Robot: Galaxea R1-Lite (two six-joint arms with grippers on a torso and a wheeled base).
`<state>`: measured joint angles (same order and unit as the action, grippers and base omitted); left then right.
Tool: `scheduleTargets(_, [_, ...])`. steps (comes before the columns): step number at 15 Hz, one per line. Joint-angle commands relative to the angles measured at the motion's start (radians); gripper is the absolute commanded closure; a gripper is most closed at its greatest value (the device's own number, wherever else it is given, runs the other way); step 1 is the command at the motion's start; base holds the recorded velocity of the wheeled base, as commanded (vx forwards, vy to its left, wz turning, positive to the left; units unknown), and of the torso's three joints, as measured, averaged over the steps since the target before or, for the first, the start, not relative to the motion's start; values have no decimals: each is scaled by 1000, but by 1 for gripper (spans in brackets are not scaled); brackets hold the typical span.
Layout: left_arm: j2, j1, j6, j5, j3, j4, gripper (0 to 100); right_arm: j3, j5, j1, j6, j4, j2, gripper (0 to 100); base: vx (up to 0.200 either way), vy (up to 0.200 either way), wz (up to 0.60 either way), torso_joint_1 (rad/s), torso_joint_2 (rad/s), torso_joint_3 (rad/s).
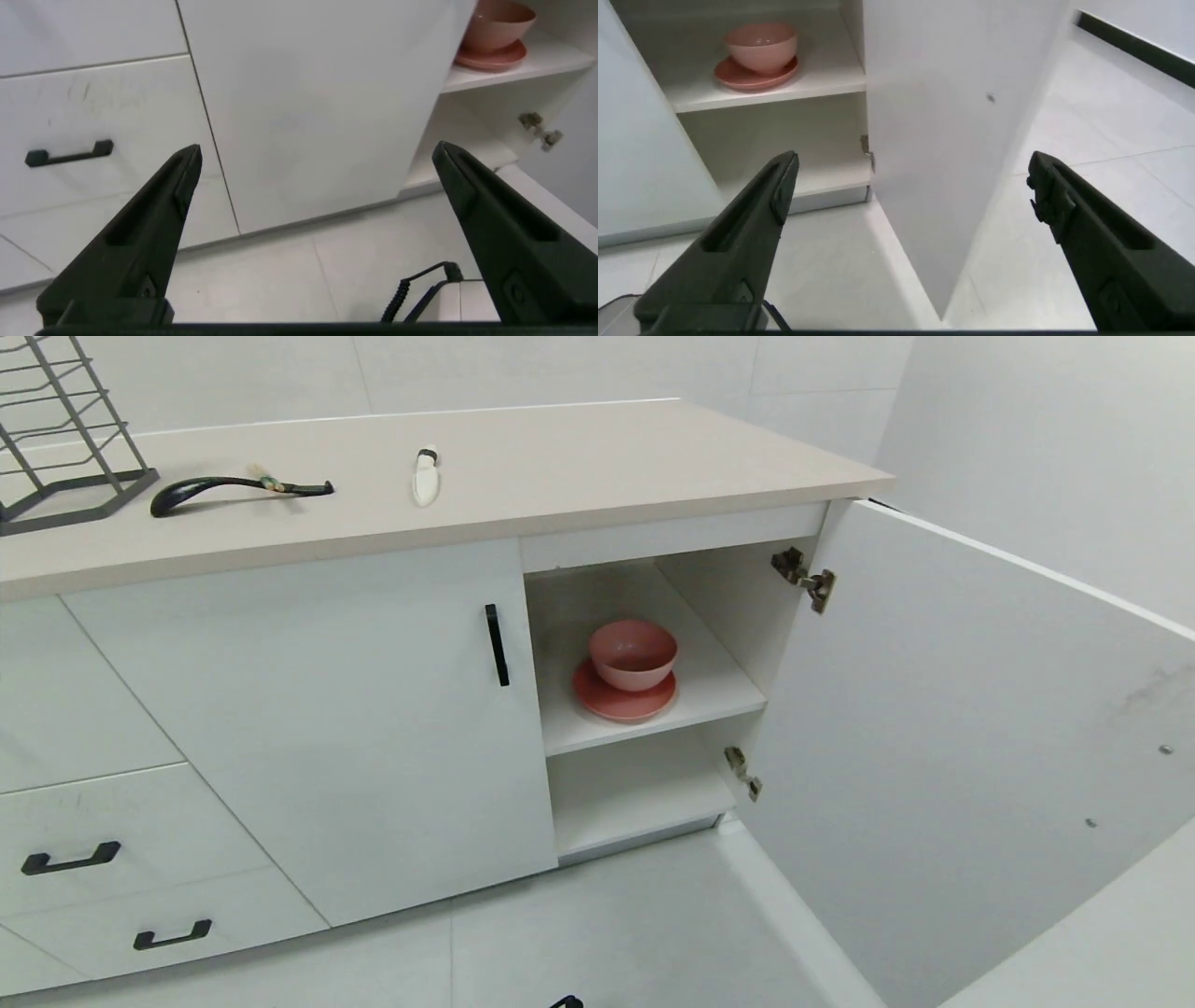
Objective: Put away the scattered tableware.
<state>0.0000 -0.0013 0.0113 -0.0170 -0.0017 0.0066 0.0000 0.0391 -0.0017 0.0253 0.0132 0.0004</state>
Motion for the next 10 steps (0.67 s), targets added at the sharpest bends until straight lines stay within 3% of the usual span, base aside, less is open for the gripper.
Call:
scheduleTargets(1, [0,0,1,0,0,1,0,0,1,0,1,1,0,0,0,-200,0,2,2,7])
scheduleTargets(4, [0,0,1,0,0,0,0,0,2,0,-2,-4,0,0,0,-200,0,2,4,2])
scheduleTargets(5, [0,0,1,0,0,1,0,0,2,0,-4,-4,0,0,-200,-200,0,2,-2,-2])
scheduleTargets(10, [0,0,1,0,0,0,0,0,2,0,-4,-4,0,0,-200,0,0,3,0,2])
